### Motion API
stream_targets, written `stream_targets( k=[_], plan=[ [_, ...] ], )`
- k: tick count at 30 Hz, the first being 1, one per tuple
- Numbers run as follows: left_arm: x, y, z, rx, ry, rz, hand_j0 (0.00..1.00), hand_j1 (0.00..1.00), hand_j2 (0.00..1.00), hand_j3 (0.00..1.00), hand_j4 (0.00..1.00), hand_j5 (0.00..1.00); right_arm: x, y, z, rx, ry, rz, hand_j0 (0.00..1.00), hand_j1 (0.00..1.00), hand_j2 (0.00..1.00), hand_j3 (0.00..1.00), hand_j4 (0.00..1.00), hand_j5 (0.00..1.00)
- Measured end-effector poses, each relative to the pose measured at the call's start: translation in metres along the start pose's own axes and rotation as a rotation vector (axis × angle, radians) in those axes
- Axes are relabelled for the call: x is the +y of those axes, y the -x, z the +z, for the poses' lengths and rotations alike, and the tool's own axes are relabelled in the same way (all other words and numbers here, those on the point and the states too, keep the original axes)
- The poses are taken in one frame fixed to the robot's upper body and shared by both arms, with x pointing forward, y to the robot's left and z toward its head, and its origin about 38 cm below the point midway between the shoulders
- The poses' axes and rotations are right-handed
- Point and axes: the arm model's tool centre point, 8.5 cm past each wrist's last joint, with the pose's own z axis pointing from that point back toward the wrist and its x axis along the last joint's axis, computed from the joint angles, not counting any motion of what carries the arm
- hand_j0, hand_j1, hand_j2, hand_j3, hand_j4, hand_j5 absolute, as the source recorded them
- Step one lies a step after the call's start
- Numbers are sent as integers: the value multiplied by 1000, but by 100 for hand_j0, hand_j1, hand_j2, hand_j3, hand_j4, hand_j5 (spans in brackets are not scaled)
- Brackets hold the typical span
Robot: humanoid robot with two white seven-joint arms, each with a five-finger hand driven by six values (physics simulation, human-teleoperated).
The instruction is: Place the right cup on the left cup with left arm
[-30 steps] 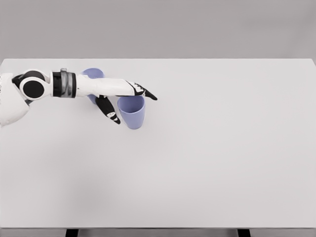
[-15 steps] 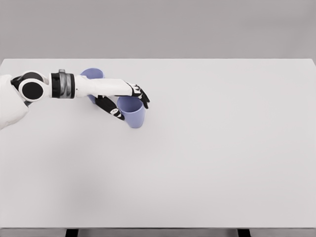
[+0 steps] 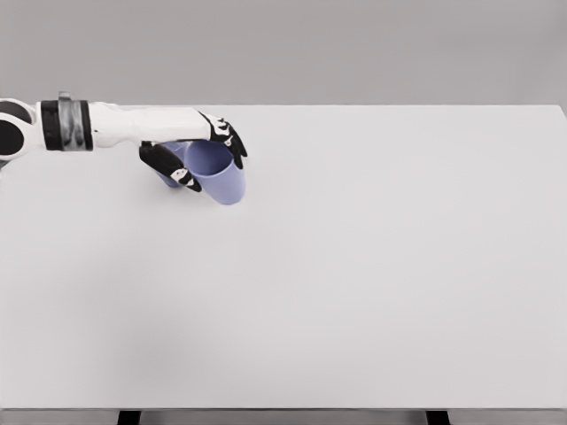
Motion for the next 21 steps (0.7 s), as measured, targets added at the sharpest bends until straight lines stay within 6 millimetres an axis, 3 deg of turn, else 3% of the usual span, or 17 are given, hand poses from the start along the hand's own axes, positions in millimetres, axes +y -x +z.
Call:
stream_targets(
  k=[8, 12, 16, 21],
  plan=[
    [44, -16, 31, 4, -53, -52, 60, 60, 60, 60, 60, 60, 0, 0, 0, 0, 0, 0, 100, 100, 100, 100, 100, 100],
    [48, -18, 36, 6, -56, -47, 60, 60, 60, 60, 60, 60, 0, 0, 0, 0, 0, 0, 100, 100, 100, 100, 100, 100],
    [71, -26, 41, 12, -60, -83, 60, 60, 60, 60, 60, 60, 0, 0, 0, 0, 0, 0, 100, 100, 100, 100, 100, 100],
    [64, -20, 41, 20, -29, -54, 60, 60, 60, 60, 60, 60, 0, 0, 0, 0, 0, 0, 100, 100, 100, 100, 100, 100]
  ],
)
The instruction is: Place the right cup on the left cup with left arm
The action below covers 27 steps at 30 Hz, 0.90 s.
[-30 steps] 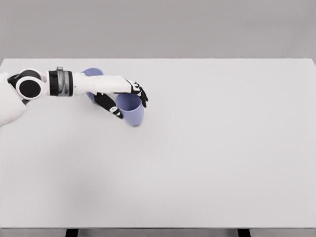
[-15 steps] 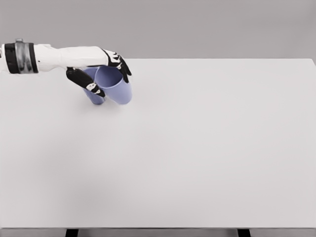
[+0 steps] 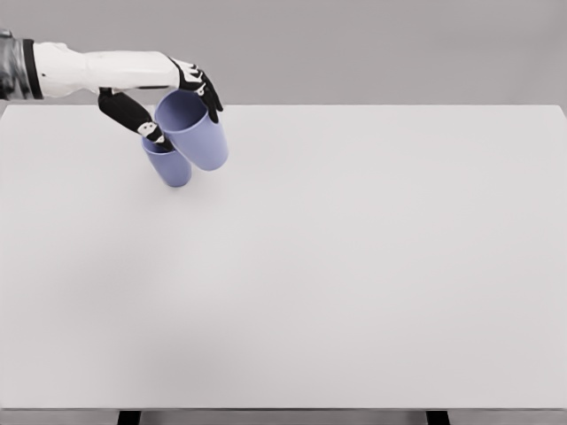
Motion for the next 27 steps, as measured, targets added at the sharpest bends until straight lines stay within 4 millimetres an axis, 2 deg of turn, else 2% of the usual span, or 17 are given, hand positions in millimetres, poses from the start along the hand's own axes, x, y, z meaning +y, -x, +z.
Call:
stream_targets(
  k=[6, 13, 27],
  plan=[
    [10, 3, 6, 22, -4, -9, 60, 60, 60, 60, 60, 60, 0, 0, 0, 0, 0, 0, 100, 100, 100, 100, 100, 100],
    [32, 9, 17, 67, -27, -33, 60, 60, 60, 60, 60, 60, 0, 0, 0, 0, 0, 0, 100, 100, 100, 100, 100, 100],
    [32, 41, 40, 193, -17, -5, 61, 61, 61, 61, 61, 61, 0, 0, 0, 0, 0, 0, 100, 100, 100, 100, 100, 100]
  ],
)
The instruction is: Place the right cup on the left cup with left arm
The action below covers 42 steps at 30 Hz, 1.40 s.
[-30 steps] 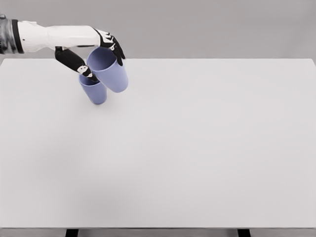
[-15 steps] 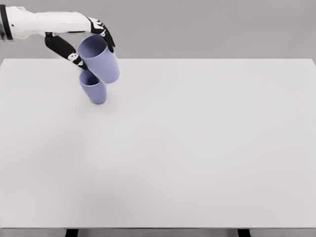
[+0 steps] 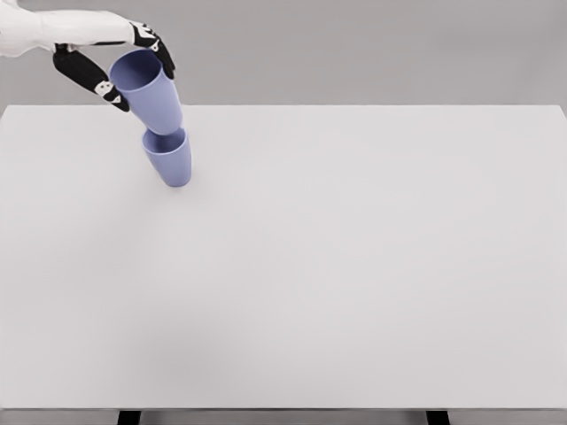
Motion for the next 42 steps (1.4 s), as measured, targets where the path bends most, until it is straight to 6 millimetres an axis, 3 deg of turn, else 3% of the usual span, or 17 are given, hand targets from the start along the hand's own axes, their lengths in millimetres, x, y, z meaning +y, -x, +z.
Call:
stream_targets(
  k=[10, 42],
  plan=[
    [-7, 11, -11, 31, 30, 13, 61, 61, 61, 61, 61, 61, 0, 0, 0, 0, 0, 0, 100, 100, 100, 100, 100, 100],
    [-17, 24, -14, 68, 52, 35, 61, 61, 61, 61, 61, 61, 0, 0, 0, 0, 0, 0, 100, 100, 100, 100, 100, 100]
  ],
)
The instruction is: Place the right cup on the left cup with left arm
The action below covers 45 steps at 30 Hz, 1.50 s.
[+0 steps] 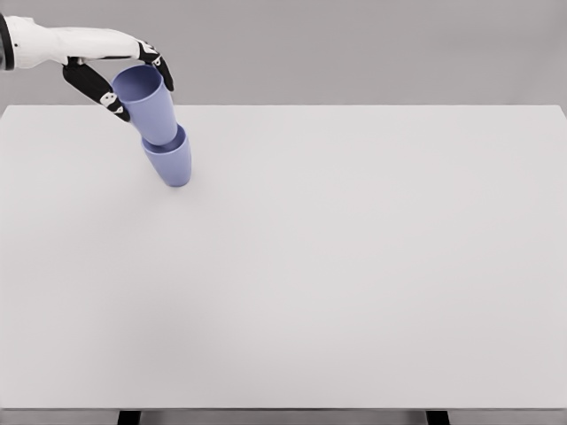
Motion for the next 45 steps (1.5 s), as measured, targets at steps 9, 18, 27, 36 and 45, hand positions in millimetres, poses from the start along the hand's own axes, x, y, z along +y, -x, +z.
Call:
stream_targets(
  k=[9, 18, 27, 36, 45],
  plan=[
    [1, -1, -4, -4, -2, -1, 61, 61, 61, 61, 61, 61, 0, 0, 0, 0, 0, 0, 100, 100, 100, 100, 100, 100],
    [-3, -1, -7, -7, 3, 4, 61, 61, 61, 61, 61, 61, 0, 0, 0, 0, 0, 0, 100, 100, 100, 100, 100, 100],
    [-1, 0, -6, -6, -1, 4, 62, 62, 62, 62, 62, 62, 0, 0, 0, 0, 0, 0, 100, 100, 100, 100, 100, 100],
    [-1, 3, -5, 3, -5, 8, 62, 62, 62, 62, 62, 62, 0, 0, 0, 0, 0, 0, 100, 100, 100, 100, 100, 100],
    [-1, 3, -4, 4, -6, 8, 62, 62, 62, 62, 62, 62, 0, 0, 0, 0, 0, 0, 100, 100, 100, 100, 100, 100]
  ],
)
